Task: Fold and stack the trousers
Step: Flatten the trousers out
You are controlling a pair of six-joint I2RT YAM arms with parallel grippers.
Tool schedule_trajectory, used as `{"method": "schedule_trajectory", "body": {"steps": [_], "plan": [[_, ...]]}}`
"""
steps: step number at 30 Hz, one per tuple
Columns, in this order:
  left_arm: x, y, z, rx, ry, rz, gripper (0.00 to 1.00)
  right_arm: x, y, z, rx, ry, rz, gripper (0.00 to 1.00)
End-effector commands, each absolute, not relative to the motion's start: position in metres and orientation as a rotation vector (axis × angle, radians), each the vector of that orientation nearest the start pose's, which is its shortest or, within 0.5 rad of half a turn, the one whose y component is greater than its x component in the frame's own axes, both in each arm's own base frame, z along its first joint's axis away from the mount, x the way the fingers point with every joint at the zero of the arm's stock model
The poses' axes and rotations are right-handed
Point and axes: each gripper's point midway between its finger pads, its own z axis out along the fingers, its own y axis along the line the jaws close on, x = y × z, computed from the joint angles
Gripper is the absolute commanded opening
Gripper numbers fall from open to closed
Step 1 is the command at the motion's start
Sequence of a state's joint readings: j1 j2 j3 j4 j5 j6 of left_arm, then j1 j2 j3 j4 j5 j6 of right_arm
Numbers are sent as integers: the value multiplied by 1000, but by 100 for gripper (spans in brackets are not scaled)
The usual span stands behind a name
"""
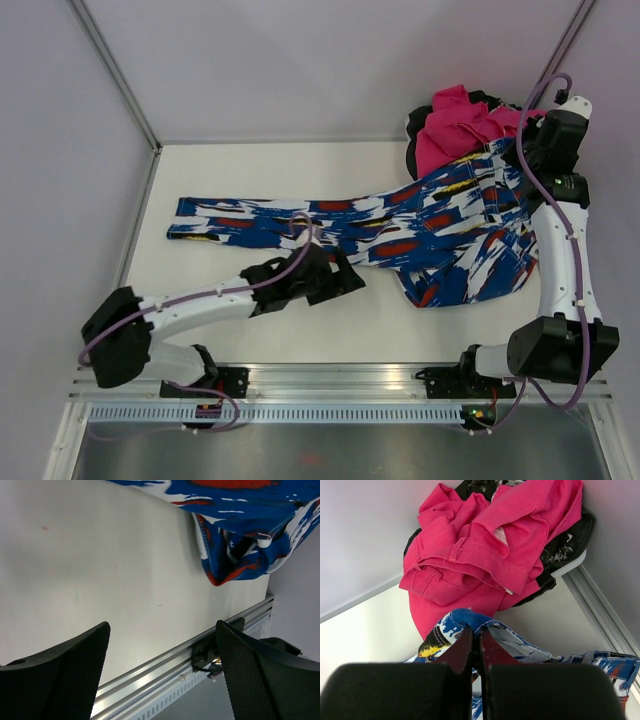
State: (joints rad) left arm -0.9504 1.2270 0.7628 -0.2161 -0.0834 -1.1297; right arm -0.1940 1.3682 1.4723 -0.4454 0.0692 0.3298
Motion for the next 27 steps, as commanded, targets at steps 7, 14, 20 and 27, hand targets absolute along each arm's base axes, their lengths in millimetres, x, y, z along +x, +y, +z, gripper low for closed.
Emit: {"method": "schedule_trajectory", "body": {"steps": [7, 14, 20, 27], "plan": [[230, -430, 133, -565, 2257, -1162, 89, 428, -84, 380, 521, 1666, 47, 0], [239, -486, 95, -596, 2314, -1185, 82, 425, -84, 382, 522, 1662, 46, 0], [257, -503, 71, -618, 2278, -1150, 67, 419, -83, 379, 518, 1665, 43, 0], [252, -498, 51, -514, 2432, -921, 2, 413, -85, 390, 510, 1645, 21, 0]]}}
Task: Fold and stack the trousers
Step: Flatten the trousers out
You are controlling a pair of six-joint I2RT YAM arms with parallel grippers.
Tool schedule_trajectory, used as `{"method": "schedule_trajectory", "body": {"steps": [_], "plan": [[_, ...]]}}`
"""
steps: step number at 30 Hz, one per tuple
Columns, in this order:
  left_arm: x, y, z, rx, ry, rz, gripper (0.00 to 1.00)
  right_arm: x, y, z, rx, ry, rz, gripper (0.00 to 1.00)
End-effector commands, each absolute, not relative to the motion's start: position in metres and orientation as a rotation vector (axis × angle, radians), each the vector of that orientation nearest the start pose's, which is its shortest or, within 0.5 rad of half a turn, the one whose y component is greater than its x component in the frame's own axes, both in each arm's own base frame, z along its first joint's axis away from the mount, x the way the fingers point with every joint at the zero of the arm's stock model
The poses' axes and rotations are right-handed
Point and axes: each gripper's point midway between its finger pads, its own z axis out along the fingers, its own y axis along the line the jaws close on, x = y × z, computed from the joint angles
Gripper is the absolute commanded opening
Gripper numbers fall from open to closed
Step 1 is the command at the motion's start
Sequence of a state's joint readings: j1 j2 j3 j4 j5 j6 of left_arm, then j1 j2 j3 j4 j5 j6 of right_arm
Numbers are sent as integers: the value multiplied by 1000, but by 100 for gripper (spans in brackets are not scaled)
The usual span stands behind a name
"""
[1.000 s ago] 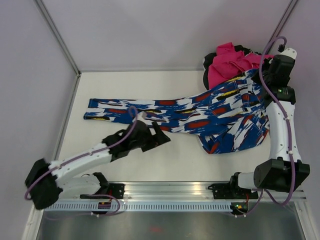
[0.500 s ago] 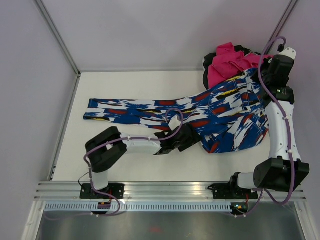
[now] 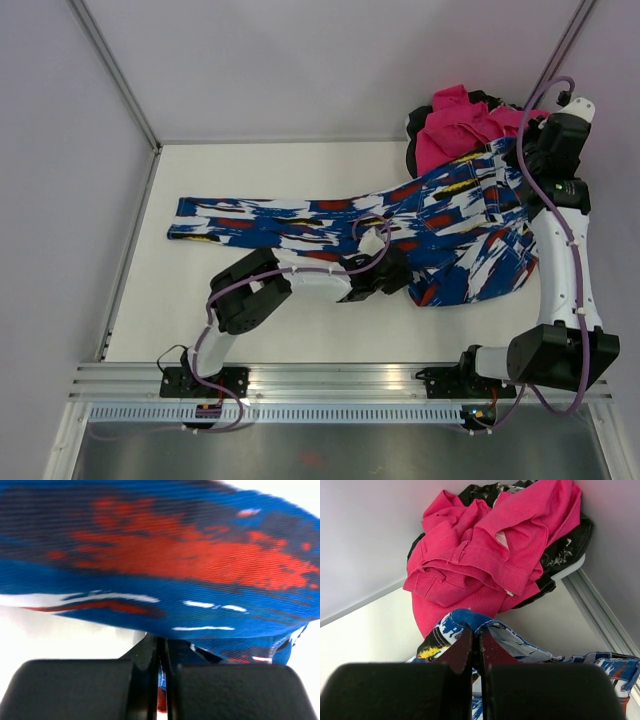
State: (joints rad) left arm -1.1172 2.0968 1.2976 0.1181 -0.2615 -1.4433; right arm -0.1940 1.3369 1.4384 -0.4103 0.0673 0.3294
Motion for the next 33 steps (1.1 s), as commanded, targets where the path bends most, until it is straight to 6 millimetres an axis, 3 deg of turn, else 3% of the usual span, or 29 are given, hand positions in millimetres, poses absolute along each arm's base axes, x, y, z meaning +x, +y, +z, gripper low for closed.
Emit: {"method": "schedule_trajectory", "body": {"steps": [1, 2, 4, 5, 6, 7, 8, 9, 10, 11, 13, 16, 18, 19, 21, 22, 24, 26, 28, 30, 32, 33], "plan": [[252, -487, 59, -510, 2424, -883, 2, 412, -86, 389, 511, 1652, 13, 0], [251, -475, 64, -502, 2423, -843, 2, 411, -86, 393, 508, 1645, 8, 0], [251, -433, 69, -473, 2409, -641, 2, 409, -87, 395, 505, 1646, -4, 0], [251, -417, 100, -477, 2372, -622, 2, 408, -88, 402, 502, 1634, -12, 0], [249, -378, 103, -455, 2366, -425, 2, 407, -89, 406, 504, 1629, -18, 0], [249, -360, 121, -454, 2339, -369, 2, 405, -90, 409, 503, 1631, -26, 0], [247, -340, 156, -474, 2290, -371, 2, 403, -91, 416, 499, 1617, -37, 0], [243, -306, 166, -453, 2265, -248, 2, 402, -92, 418, 504, 1616, -43, 0], [242, -289, 181, -451, 2235, -217, 2, 400, -93, 420, 503, 1615, -50, 0], [237, -269, 210, -467, 2192, -245, 2, 399, -96, 422, 512, 1608, -68, 0], [230, -240, 232, -422, 2163, -198, 2, 398, -98, 419, 517, 1622, -84, 0], [218, -224, 253, -327, 2173, -238, 3, 398, -104, 406, 540, 1652, -119, 0], [208, -227, 249, -245, 2232, -256, 25, 399, -108, 396, 550, 1671, -146, 0], [204, -229, 241, -226, 2266, -251, 62, 401, -110, 387, 555, 1686, -159, 0], [194, -236, 224, -184, 2335, -268, 83, 403, -112, 378, 557, 1706, -174, 0], [189, -231, 203, -176, 2371, -229, 93, 403, -114, 375, 557, 1713, -189, 0], [181, -218, 172, -216, 2418, -158, 95, 404, -117, 365, 560, 1735, -212, 0], [173, -203, 157, -280, 2441, -95, 99, 404, -120, 360, 565, 1743, -233, 0], [172, -182, 148, -331, 2418, -12, 100, 405, -119, 357, 561, 1751, -227, 0], [179, -160, 153, -451, 2368, 8, 100, 405, -117, 353, 560, 1759, -218, 0], [181, -148, 151, -496, 2383, -45, 99, 406, -115, 343, 559, 1783, -206, 0], [198, -143, 141, -587, 2357, -93, 99, 405, -115, 336, 561, 1797, -205, 0]]}}
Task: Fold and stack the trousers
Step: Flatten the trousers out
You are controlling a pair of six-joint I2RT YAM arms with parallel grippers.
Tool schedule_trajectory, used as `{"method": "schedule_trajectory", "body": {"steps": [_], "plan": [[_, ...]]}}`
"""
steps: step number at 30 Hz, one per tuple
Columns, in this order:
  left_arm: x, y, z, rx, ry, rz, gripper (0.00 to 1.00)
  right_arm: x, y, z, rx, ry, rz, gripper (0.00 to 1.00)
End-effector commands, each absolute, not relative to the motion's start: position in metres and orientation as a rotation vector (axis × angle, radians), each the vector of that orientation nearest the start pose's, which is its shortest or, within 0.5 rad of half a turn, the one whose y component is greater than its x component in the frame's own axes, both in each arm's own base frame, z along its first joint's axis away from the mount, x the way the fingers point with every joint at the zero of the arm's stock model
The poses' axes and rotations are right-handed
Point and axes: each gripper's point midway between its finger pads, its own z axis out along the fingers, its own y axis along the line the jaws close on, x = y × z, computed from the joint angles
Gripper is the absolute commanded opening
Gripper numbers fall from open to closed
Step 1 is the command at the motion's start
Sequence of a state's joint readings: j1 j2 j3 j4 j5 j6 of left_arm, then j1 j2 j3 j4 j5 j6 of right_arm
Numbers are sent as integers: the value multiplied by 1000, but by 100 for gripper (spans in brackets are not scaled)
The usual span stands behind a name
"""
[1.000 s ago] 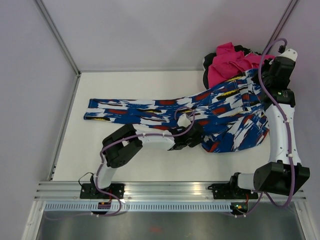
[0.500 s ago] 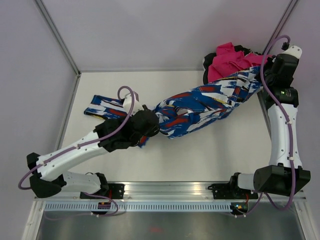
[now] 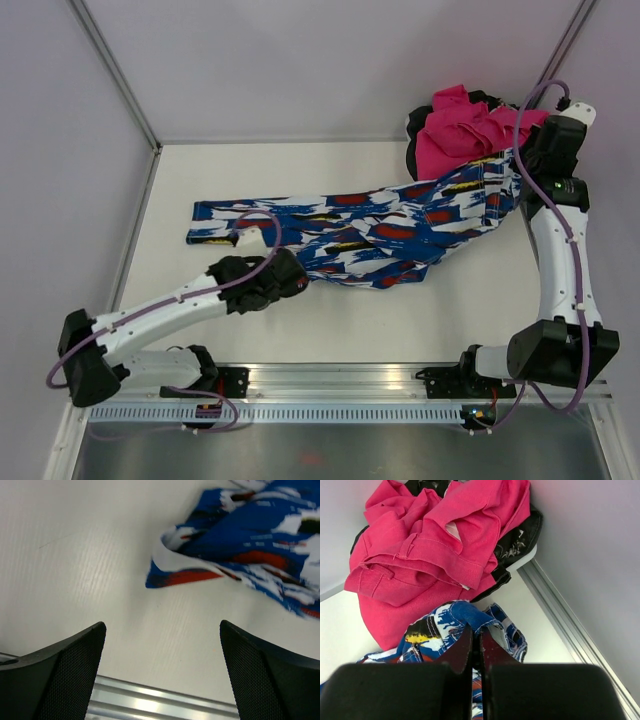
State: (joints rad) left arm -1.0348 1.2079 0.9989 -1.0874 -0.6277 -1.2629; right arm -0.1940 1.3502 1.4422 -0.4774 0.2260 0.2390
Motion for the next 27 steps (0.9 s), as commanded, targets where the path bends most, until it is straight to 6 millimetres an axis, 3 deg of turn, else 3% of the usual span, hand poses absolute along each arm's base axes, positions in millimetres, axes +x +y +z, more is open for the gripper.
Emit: {"method": "schedule_trajectory", "body": {"steps": [1, 2, 3, 8, 9, 11, 12, 14, 17, 18, 19, 20, 22, 23, 25, 26, 27], "plan": [[205, -139, 136, -569, 2370, -124, 99, 404, -114, 334, 561, 1800, -202, 0], [207, -145, 132, -584, 2396, -227, 99, 404, -113, 330, 560, 1803, -194, 0], [225, -139, 123, -660, 2351, -273, 98, 404, -112, 328, 560, 1805, -193, 0], [240, -141, 90, -684, 2387, -285, 98, 402, -110, 327, 558, 1803, -178, 0], [240, -137, 70, -709, 2428, -258, 98, 402, -109, 328, 556, 1802, -175, 0], [252, -156, 62, -706, 2431, -409, 97, 402, -109, 329, 553, 1800, -170, 0], [249, -158, 46, -713, 2462, -416, 95, 403, -108, 328, 551, 1802, -165, 0], [258, -174, 45, -713, 2436, -536, 89, 403, -108, 326, 552, 1808, -166, 0], [260, -178, 40, -720, 2435, -559, 60, 402, -108, 324, 553, 1811, -168, 0], [262, -178, 42, -718, 2433, -549, 32, 401, -108, 322, 553, 1813, -168, 0], [263, -175, 48, -701, 2430, -528, 14, 400, -109, 322, 557, 1810, -176, 0], [254, -157, 44, -718, 2465, -401, 3, 399, -109, 322, 559, 1811, -179, 0], [261, -137, 71, -723, 2422, -278, 2, 397, -110, 321, 563, 1814, -186, 0], [260, -107, 99, -753, 2364, -137, 2, 397, -110, 321, 566, 1813, -186, 0], [258, -76, 138, -750, 2274, -6, 2, 395, -110, 318, 572, 1825, -185, 0], [258, -47, 172, -787, 2139, 82, 2, 394, -109, 316, 576, 1828, -178, 0], [249, -31, 203, -794, 2092, 136, 2, 394, -109, 315, 581, 1833, -176, 0]]}}
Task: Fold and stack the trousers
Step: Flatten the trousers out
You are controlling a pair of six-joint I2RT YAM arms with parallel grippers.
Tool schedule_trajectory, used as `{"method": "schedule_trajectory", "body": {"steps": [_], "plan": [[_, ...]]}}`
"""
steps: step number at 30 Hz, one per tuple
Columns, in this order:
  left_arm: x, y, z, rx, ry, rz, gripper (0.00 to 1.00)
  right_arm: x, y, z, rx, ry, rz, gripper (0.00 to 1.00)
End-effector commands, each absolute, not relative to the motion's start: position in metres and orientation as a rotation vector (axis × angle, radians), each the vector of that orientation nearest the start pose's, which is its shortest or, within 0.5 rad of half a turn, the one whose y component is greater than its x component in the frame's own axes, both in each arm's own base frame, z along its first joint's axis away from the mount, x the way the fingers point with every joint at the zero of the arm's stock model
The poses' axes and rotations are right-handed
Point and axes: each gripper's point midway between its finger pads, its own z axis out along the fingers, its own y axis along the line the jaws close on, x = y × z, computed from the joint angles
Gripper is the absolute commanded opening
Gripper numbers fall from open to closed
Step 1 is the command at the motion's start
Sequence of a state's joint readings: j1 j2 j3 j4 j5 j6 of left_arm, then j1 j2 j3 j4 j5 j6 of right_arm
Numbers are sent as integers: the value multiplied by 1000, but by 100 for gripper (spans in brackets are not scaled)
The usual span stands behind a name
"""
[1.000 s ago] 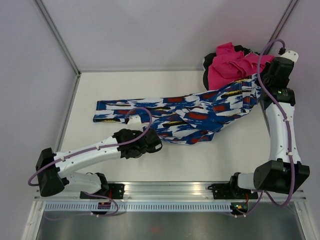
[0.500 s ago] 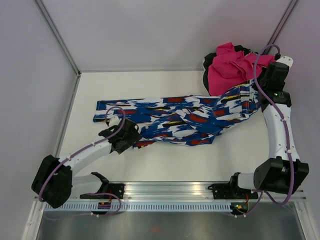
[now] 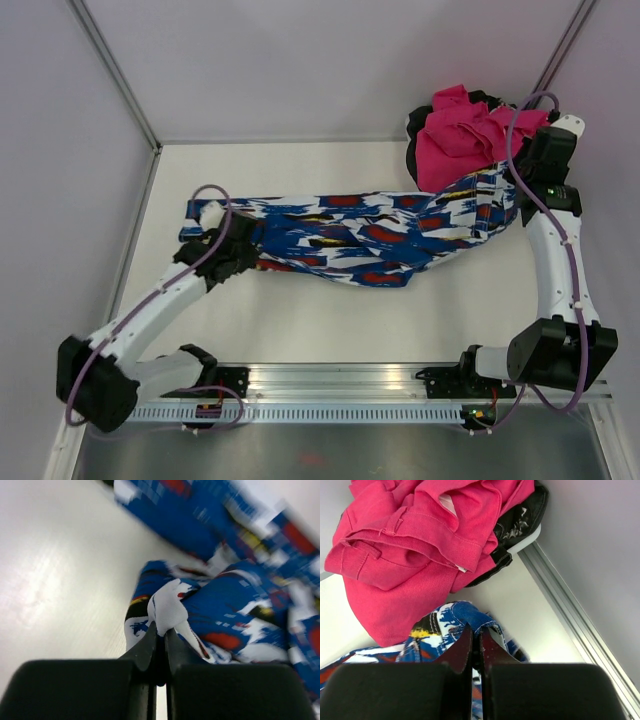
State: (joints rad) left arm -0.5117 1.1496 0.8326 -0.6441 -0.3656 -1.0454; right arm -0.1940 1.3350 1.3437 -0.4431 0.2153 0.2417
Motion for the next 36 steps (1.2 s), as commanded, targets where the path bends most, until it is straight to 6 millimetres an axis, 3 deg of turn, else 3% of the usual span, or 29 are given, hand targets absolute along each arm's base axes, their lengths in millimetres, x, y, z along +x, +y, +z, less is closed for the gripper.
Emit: {"method": "schedule_trajectory", "body": {"steps": [1, 2, 3, 6, 7, 8, 9, 10, 12, 14, 19, 21, 24, 26, 31, 33, 36], "plan": [[244, -18, 224, -811, 2031, 167, 2, 392, -108, 313, 586, 1836, -174, 0], [241, -1, 260, -849, 1915, 190, 2, 391, -108, 312, 592, 1835, -174, 0], [224, 13, 275, -868, 1872, 200, 2, 388, -109, 312, 596, 1830, -181, 0], [202, 35, 292, -917, 1743, 167, 2, 383, -109, 310, 602, 1827, -187, 0], [204, 34, 294, -886, 1722, 151, 6, 383, -109, 310, 601, 1829, -184, 0], [204, 29, 278, -866, 1760, 139, 13, 383, -107, 307, 595, 1839, -177, 0], [201, 27, 273, -868, 1762, 100, 28, 383, -105, 303, 596, 1852, -167, 0], [202, 22, 267, -877, 1775, 62, 35, 383, -104, 302, 596, 1856, -161, 0], [202, 7, 248, -856, 1848, -8, 79, 381, -103, 298, 593, 1870, -158, 0], [200, 2, 241, -861, 1875, -35, 92, 378, -102, 295, 588, 1881, -163, 0], [194, 8, 250, -891, 1848, -36, 100, 372, -101, 288, 586, 1901, -167, 0], [199, 7, 248, -877, 1844, -24, 100, 370, -100, 272, 593, 1939, -162, 0], [209, 1, 225, -891, 1891, 25, 100, 370, -98, 247, 603, 1988, -155, 0], [218, -5, 198, -903, 1955, 84, 100, 371, -97, 235, 608, 2012, -148, 0], [233, -25, 135, -963, 2150, 109, 99, 375, -97, 231, 615, 2018, -148, 0], [246, -43, 118, -923, 2200, 25, 95, 377, -97, 232, 616, 2021, -144, 0], [254, -47, 102, -949, 2230, -5, 90, 376, -100, 227, 624, 2030, -163, 0]]}}
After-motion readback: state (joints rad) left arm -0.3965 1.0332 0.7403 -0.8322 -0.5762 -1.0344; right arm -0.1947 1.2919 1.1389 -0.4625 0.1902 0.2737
